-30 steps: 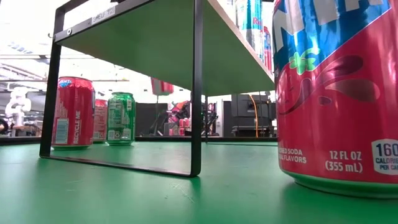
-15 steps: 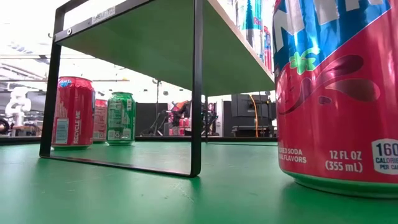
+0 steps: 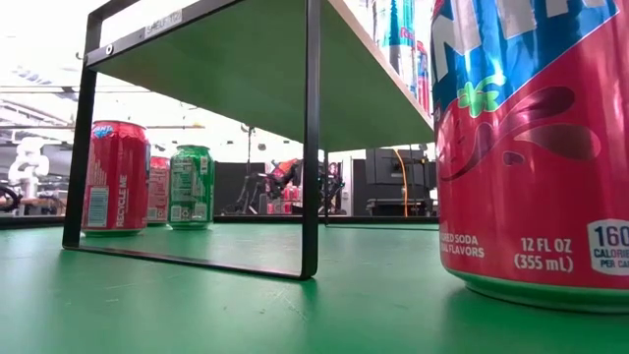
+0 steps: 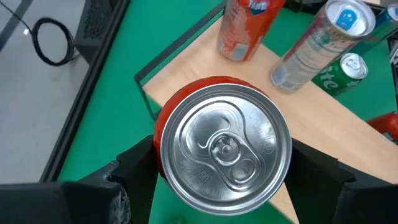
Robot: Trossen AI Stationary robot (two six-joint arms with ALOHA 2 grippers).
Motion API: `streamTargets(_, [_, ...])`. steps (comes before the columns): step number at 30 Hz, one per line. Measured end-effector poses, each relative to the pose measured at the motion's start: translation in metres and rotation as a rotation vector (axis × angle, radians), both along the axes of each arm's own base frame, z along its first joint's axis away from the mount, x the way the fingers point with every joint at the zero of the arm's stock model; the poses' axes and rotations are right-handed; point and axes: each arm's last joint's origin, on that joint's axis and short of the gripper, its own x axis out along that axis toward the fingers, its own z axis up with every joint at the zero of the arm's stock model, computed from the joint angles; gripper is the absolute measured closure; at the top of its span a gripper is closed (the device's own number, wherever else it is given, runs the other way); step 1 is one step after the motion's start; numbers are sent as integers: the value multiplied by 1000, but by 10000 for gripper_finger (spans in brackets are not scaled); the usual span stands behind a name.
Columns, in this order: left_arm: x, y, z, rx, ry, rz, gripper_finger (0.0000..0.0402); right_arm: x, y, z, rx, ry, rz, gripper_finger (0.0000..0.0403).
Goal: Sort soda cans
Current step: Put the red soda can on the shelf and align it with the other red soda can
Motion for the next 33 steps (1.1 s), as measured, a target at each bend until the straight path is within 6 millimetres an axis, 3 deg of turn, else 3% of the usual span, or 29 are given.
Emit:
streamTargets(19, [20,-19,13,55,-177,-90,132,-2,3,-17,78,157,21,50])
streamTargets(33, [26,-31,17,51,-233,-116,132,16,3,-33,87,227,85,22])
